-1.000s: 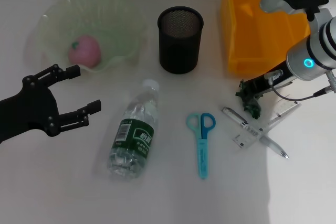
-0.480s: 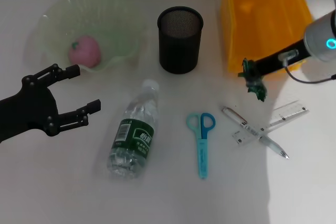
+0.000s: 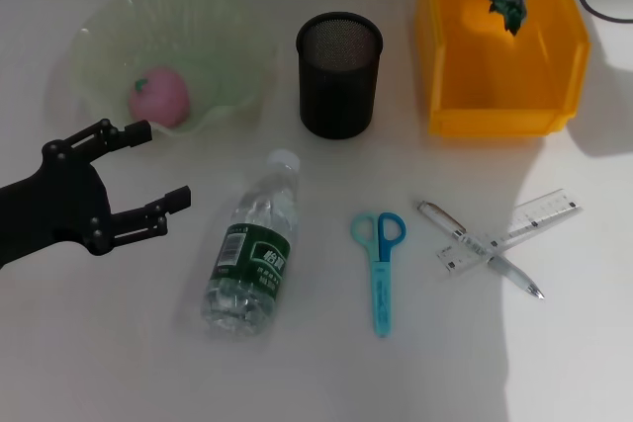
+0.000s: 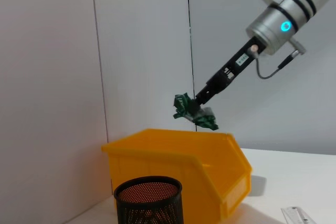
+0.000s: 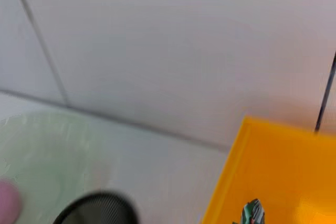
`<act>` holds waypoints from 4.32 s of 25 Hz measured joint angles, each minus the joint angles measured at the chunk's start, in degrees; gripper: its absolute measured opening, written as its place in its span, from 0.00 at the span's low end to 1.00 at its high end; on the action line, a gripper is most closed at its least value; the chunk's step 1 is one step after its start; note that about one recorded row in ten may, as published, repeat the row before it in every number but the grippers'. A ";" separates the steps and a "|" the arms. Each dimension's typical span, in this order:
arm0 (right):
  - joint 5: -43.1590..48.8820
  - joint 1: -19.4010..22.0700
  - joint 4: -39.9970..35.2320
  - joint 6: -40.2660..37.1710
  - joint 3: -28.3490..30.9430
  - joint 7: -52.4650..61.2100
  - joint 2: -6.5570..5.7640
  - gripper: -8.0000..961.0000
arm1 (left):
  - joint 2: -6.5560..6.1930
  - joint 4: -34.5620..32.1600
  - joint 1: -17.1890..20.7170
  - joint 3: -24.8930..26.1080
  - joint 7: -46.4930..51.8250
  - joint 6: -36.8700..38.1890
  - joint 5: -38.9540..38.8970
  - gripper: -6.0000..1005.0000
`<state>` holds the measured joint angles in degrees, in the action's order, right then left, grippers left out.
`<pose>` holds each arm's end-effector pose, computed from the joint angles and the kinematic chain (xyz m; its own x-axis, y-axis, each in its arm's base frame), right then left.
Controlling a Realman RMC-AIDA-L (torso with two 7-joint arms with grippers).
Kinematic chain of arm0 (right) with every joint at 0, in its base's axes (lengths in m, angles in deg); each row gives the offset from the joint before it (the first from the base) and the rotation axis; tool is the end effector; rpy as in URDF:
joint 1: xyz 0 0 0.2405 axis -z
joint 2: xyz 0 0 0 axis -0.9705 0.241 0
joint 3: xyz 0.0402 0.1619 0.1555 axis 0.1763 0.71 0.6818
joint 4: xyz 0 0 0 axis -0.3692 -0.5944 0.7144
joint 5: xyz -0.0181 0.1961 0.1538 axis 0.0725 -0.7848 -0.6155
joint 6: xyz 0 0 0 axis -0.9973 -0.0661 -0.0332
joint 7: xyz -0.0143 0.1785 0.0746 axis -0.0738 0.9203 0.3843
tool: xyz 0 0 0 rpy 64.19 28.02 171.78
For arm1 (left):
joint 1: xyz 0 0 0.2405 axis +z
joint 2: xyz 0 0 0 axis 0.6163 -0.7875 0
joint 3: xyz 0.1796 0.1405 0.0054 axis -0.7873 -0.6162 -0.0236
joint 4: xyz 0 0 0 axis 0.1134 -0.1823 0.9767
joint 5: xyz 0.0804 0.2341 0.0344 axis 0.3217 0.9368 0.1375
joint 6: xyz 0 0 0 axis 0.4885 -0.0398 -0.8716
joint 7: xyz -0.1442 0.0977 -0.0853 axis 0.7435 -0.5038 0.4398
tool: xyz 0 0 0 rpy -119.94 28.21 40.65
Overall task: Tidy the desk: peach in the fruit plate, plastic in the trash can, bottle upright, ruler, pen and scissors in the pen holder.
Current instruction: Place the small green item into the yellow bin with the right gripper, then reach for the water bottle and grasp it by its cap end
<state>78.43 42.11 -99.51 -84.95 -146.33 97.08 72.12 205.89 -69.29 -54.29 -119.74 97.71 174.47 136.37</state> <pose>0.1259 0.4669 0.0528 0.6892 -0.6179 -0.3784 -0.7017 -0.4392 -0.5609 -0.2915 0.3126 0.0028 0.8134 0.0111 0.5816 0.3007 -0.8639 -0.4040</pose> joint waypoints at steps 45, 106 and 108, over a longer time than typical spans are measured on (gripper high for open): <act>-55.02 23.48 23.21 1.41 0.42 -71.35 0.06 0.84 | 1.51 -22.59 2.50 -0.34 35.92 1.81 2.45 0.79; -54.73 21.80 39.74 -8.96 10.62 -84.33 0.04 0.83 | 1.85 -31.11 -15.65 -57.86 109.43 -39.03 45.15 0.78; -54.72 21.78 39.96 -8.88 10.63 -84.32 0.04 0.83 | 1.85 -30.84 -15.75 -58.17 109.40 -39.46 45.44 0.78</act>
<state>23.71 63.88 -59.55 -93.83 -135.70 12.76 72.16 207.74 -100.13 -70.04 -177.91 207.11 135.01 181.80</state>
